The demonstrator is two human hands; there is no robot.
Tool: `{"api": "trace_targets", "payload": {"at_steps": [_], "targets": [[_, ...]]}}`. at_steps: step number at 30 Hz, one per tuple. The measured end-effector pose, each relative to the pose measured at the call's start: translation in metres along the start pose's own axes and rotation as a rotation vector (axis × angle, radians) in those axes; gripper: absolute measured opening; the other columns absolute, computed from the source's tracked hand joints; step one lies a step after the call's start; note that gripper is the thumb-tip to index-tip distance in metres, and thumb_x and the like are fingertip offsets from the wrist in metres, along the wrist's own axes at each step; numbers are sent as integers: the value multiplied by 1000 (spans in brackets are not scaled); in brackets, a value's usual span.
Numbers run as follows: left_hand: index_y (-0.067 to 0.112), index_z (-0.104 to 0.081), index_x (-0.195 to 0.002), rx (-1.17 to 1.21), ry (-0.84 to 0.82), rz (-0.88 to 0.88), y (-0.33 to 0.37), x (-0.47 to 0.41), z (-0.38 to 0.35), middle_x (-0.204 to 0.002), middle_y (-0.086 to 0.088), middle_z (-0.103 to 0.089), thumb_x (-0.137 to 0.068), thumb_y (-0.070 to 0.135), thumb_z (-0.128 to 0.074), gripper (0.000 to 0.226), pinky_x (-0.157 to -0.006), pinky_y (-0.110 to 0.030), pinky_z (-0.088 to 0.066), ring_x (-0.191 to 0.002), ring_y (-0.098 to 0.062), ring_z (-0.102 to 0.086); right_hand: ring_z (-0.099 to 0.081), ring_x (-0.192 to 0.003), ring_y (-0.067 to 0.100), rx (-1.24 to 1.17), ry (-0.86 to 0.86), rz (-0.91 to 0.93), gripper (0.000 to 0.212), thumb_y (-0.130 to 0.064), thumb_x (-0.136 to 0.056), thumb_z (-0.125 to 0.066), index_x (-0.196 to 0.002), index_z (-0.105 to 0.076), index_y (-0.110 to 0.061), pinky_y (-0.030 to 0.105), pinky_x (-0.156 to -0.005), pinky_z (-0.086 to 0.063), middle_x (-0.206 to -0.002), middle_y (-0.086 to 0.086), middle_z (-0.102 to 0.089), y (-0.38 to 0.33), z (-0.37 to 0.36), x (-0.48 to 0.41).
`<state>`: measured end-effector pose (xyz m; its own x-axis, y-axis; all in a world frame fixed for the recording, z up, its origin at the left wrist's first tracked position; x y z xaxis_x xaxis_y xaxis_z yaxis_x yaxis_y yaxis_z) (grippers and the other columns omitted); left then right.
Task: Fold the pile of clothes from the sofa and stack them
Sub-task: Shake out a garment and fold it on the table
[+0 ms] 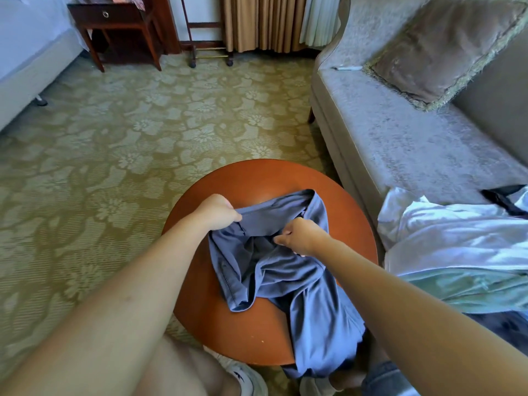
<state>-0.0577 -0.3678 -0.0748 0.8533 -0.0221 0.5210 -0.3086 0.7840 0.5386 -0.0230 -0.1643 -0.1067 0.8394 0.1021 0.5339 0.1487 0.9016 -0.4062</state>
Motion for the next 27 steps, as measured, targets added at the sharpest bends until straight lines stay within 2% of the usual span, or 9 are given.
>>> {"api": "trace_targets", "payload": {"at_steps": [1, 3, 6, 9, 12, 15, 19, 23, 27], "targets": [[14, -52, -78, -36, 9, 31, 0, 0, 0, -81, -11, -45, -86, 22, -69, 21, -67, -29, -33, -72, -23, -45, -48, -64, 22, 11, 14, -20, 40, -39, -95, -56, -64, -44, -15, 33, -58, -40, -65, 3, -49, 0, -4, 0], [9, -62, -98, -109, -28, 78, -1, 0, -3, -100, -15, -58, -87, 23, -70, 19, -75, -33, -43, -89, -31, -57, -43, -58, 19, 36, 77, -58, 37, -32, -93, -55, -64, -41, -15, 30, -50, -32, -63, 3, -45, 4, -8, 2], [17, -56, -107, -79, -21, 69, 0, 3, -6, -103, -10, -55, -92, 22, -64, 18, -78, -33, -42, -88, -27, -51, -38, -52, 18, 24, 128, -129, 30, -17, -88, -51, -61, -40, -13, 26, -45, -29, -58, 2, -43, 5, -4, 14], [20, -55, -107, 237, 84, 46, 2, 7, 3, -96, -3, -57, -96, 23, -58, 12, -85, -32, -45, -84, -20, -55, -54, -55, 21, -114, 210, -164, 31, -22, -86, -55, -59, -52, -8, 25, -49, -41, -55, 5, -57, 10, 5, 24], [10, -47, -140, 624, 149, 45, 11, 18, 19, -132, -9, -57, -95, 21, -59, 47, -101, -45, -46, -117, -27, -58, -61, -65, 25, -212, 336, -154, 35, -30, -83, -63, -57, -50, -9, 26, -47, -38, -62, 8, -63, 12, 22, 39], [5, -53, -126, 856, 243, -10, 31, 42, 37, -112, -9, -63, -97, 9, -54, 29, -82, -33, -52, -91, -18, -63, -56, -63, 26, -233, 473, -146, 38, -32, -80, -67, -58, -43, -12, 25, -48, -34, -63, 7, -58, 7, 50, 66], [12, -55, -107, 1066, 331, -118, 61, 93, 66, -84, -3, -59, -99, 7, -51, 11, -48, -23, -51, -69, -12, -58, -64, -66, 28, -244, 565, -146, 19, -7, -78, -53, -59, -53, -7, 29, -60, -54, -68, 14, -65, 3, 92, 108], [9, -55, -122, 1007, 336, -242, 78, 152, 77, -98, -6, -64, -99, 8, -51, 23, -61, -25, -51, -80, -16, -62, -57, -55, 17, -299, 460, -131, 22, -9, -87, -57, -65, -55, -12, 22, -47, -47, -57, 3, -64, 9, 94, 133], [5, -52, -133, 770, 300, -253, 69, 179, 64, -119, -11, -62, -100, 12, -52, 34, -77, -33, -49, -98, -22, -61, -60, -75, 26, -352, 426, -122, 25, -9, -87, -60, -67, -48, -16, 37, -79, -58, -72, 7, -57, 16, 65, 139]]}}
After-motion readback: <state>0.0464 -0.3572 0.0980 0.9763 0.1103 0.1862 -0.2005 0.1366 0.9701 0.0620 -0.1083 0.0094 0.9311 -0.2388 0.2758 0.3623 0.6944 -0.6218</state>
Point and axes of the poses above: each hand's wrist, its own x-axis away from the middle knuckle, its own z-axis out of the back of the hand, y = z × x, the point moved 1 cm from there along -x, towards the middle knuckle
